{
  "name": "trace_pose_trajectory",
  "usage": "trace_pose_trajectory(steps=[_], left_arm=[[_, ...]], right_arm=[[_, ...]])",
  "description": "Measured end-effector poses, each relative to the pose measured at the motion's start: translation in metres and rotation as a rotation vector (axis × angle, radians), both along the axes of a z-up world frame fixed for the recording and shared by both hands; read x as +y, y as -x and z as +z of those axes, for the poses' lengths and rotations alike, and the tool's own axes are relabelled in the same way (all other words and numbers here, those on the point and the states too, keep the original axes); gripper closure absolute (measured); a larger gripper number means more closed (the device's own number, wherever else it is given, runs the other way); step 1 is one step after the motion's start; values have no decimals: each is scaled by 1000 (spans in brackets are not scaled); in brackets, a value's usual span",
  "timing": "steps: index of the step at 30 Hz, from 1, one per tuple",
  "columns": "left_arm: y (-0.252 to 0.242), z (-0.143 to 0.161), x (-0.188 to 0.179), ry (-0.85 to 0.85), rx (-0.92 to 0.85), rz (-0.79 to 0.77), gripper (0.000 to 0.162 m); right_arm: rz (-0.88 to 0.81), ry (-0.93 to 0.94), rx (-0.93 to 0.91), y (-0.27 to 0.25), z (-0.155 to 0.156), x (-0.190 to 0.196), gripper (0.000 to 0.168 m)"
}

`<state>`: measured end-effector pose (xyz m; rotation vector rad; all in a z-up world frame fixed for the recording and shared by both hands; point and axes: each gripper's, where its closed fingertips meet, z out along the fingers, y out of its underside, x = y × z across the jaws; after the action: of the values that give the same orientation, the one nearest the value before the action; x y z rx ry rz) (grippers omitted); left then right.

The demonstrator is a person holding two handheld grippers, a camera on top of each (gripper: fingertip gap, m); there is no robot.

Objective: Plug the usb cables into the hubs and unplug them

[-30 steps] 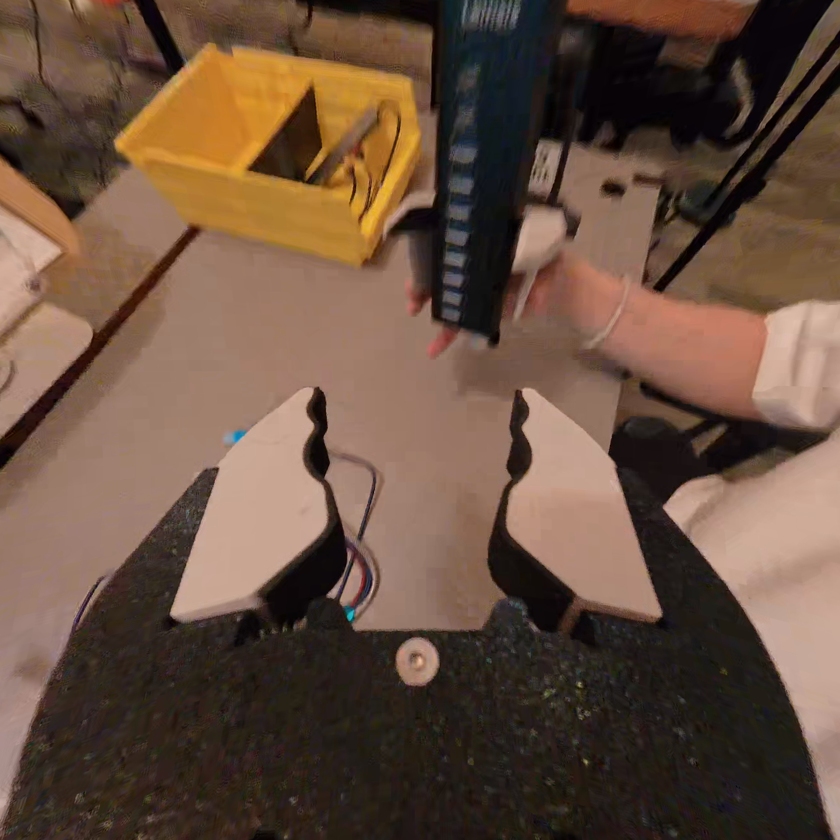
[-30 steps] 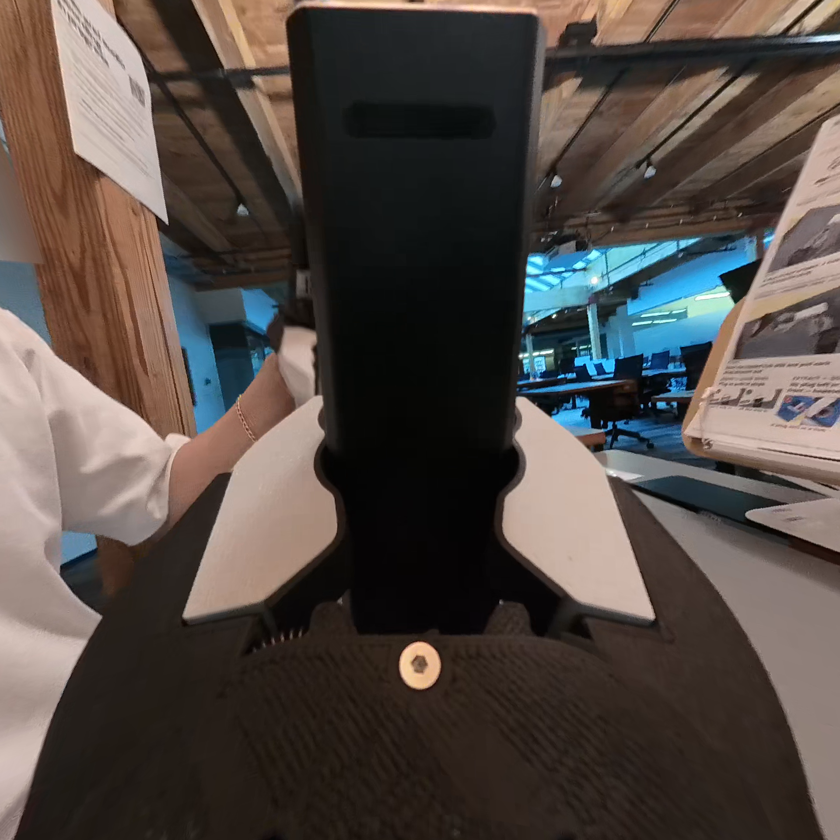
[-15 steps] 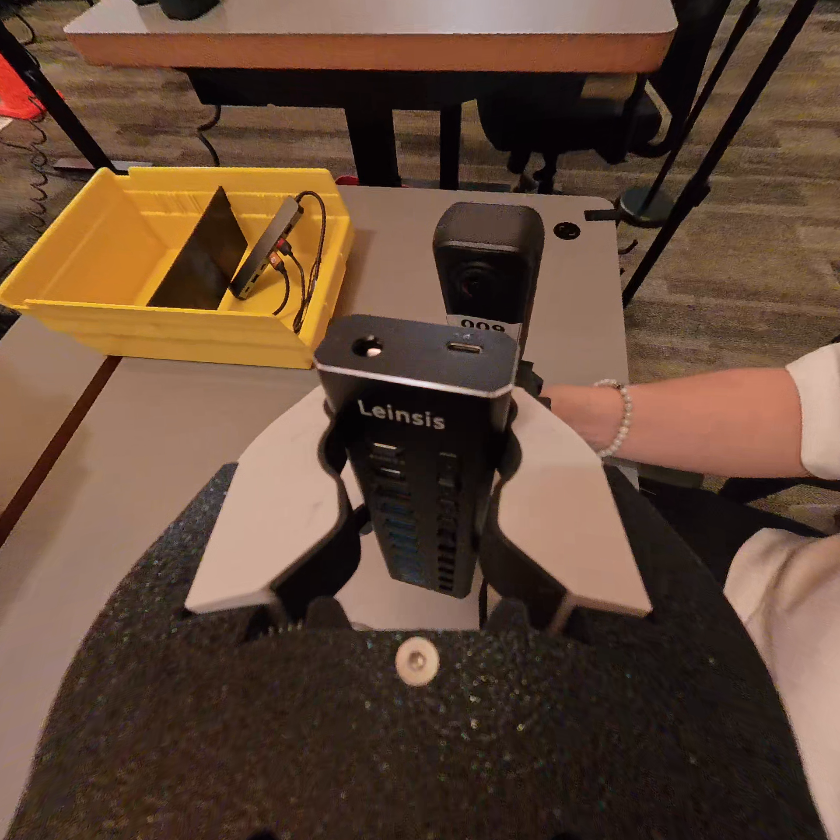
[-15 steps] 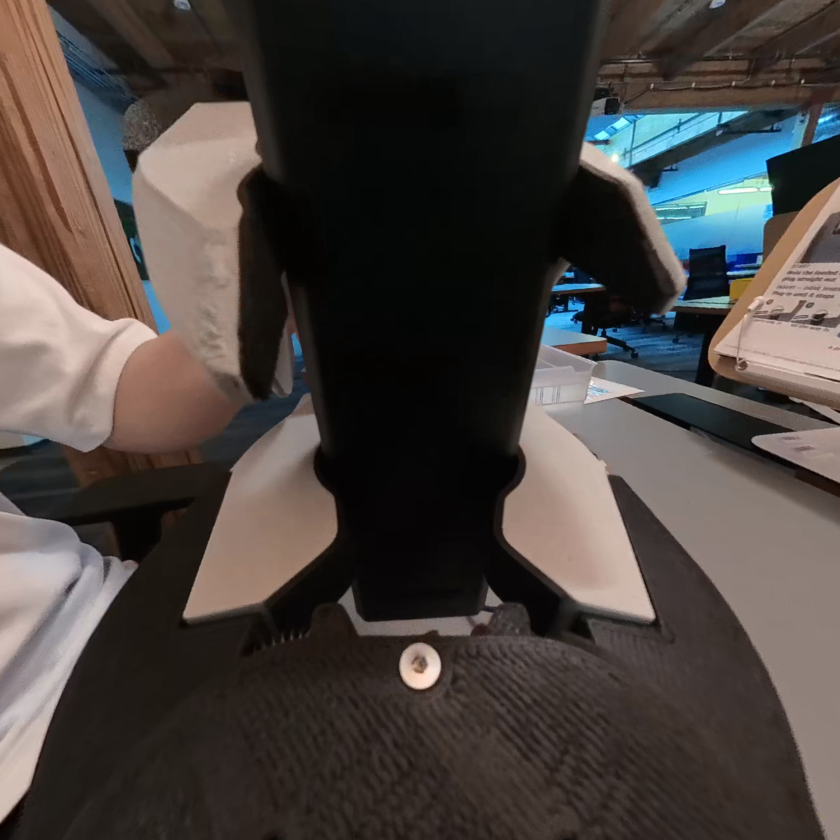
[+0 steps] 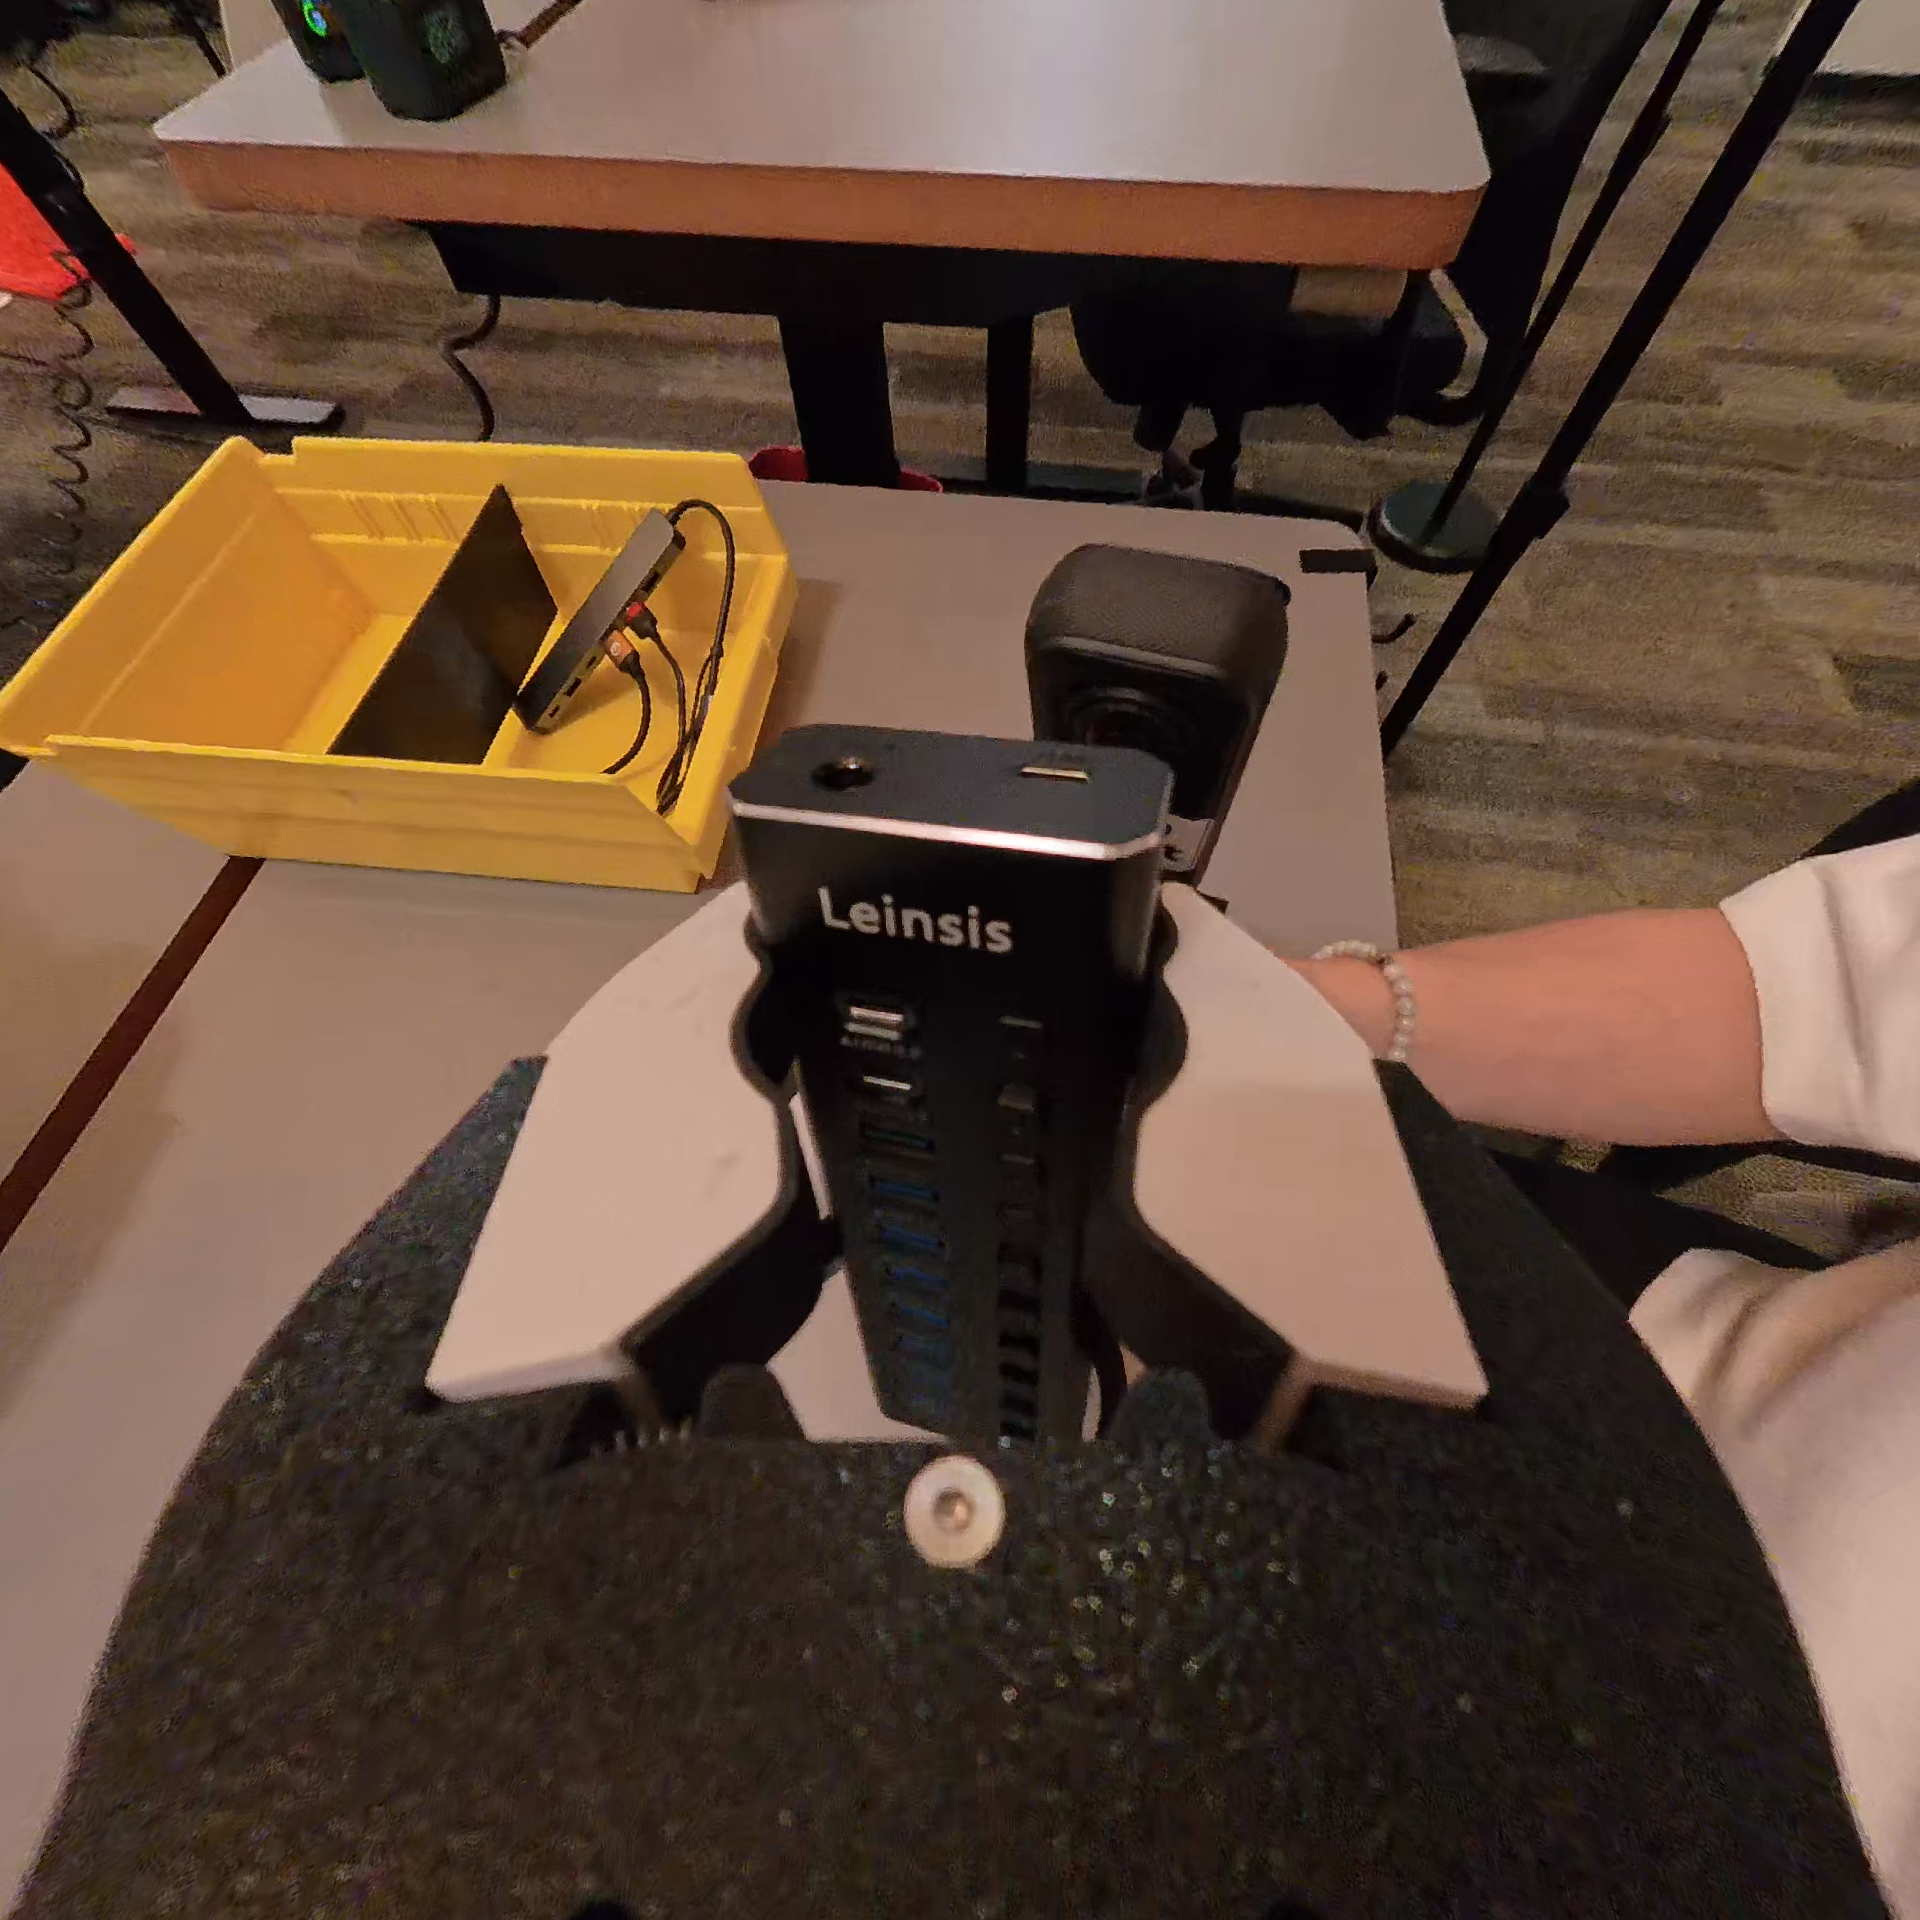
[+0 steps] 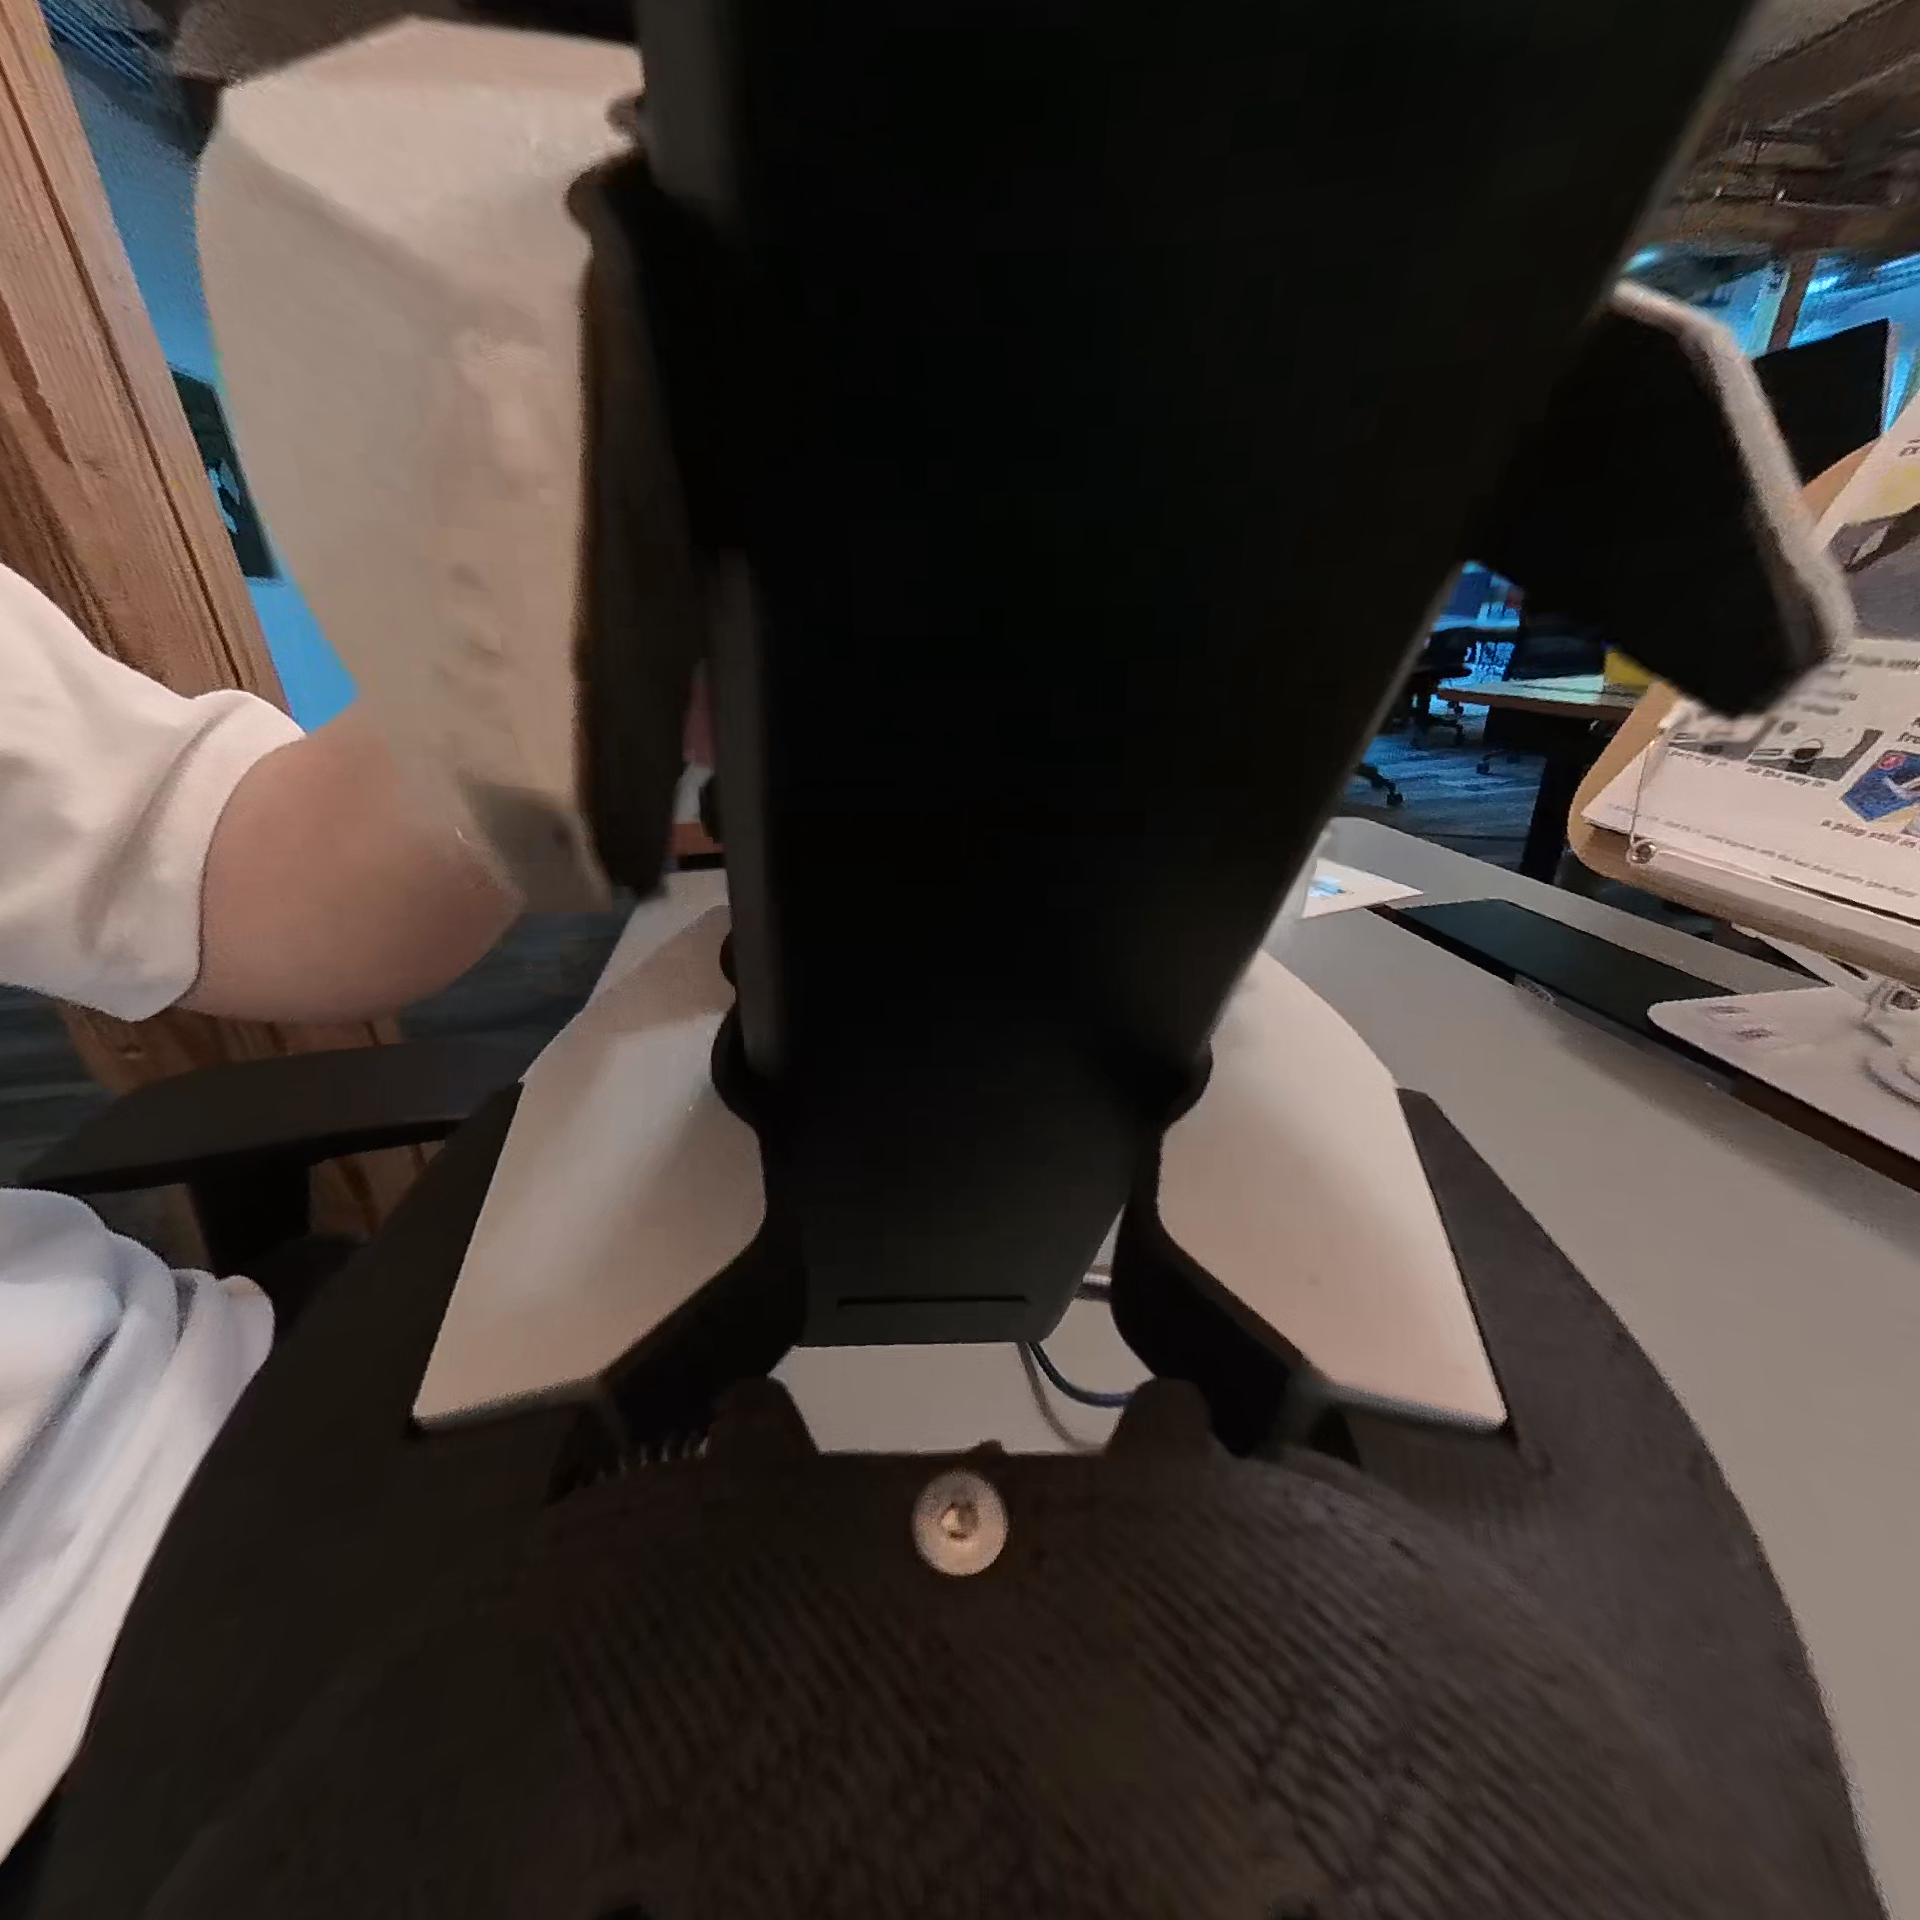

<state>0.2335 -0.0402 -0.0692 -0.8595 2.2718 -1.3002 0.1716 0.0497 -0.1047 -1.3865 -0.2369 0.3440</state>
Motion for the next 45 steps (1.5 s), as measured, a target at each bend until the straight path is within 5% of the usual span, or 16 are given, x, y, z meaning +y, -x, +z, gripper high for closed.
trace_pose_trajectory(steps=[13, 23, 29, 36, 45], left_arm=[[19, 11, 39, 183, -186, 102, 87], [52, -87, 65, 346, 82, 214, 88], [55, -92, 60, 737, 267, 182, 94], [51, -96, 73, 783, 280, 217, 95], [55, -82, 33, 1202, 522, -49, 101]], right_arm=[[-105, -70, 127, -43, 8, -19, 93], [-53, -179, 216, -52, 13, -35, 93], [-12, -163, 213, -41, 6, -26, 95], [6, -177, 138, -36, 9, -32, 94], [133, -296, 139, -10, 24, -33, 94]])
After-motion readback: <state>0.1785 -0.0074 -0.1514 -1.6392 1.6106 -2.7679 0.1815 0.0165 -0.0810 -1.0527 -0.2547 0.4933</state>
